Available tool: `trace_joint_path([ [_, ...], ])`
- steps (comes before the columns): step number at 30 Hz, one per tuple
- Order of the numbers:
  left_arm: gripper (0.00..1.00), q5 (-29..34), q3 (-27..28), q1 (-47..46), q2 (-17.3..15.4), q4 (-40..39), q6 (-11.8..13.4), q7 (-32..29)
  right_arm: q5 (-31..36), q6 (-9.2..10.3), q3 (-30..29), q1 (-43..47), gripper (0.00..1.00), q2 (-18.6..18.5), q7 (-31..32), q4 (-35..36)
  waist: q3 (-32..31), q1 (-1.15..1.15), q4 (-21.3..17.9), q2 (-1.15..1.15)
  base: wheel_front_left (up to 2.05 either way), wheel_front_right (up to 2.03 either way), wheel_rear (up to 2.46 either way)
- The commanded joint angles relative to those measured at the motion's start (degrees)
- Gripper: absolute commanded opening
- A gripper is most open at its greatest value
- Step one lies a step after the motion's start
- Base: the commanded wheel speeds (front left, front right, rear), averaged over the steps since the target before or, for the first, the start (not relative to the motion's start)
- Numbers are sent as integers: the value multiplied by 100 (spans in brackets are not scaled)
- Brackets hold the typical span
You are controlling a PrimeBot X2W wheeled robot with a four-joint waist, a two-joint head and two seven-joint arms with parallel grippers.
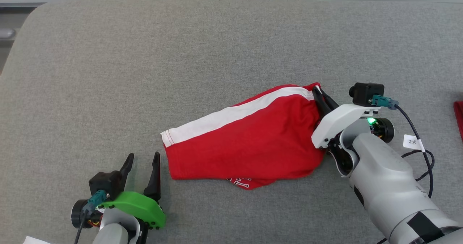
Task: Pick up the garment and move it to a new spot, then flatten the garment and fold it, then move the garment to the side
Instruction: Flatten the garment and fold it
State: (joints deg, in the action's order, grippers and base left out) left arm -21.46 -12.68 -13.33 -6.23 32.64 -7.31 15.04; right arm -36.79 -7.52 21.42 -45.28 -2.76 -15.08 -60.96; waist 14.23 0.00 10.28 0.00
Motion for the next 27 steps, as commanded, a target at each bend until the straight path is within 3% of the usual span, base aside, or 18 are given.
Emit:
trace_joint_path([
  [1, 100, -39, 2, -1, -14, -27, -27, 14, 150, 8, -132, -40, 0, -31, -9, 38, -4, 0, -31, 0, 0, 0, 0],
  [14, 100, -409, -442, -216, 2, -401, -27, 14, 1242, 9, -1427, 658, 0, -31, -10, 717, 7, 0, -454, 0, 0, 0, 0],
  [27, 100, -1702, -1587, -1128, -546, 80, -27, 14, 1274, 9, -1420, 894, 0, -32, -9, 1088, 239, 0, -740, 0, 0, 0, 0],
])
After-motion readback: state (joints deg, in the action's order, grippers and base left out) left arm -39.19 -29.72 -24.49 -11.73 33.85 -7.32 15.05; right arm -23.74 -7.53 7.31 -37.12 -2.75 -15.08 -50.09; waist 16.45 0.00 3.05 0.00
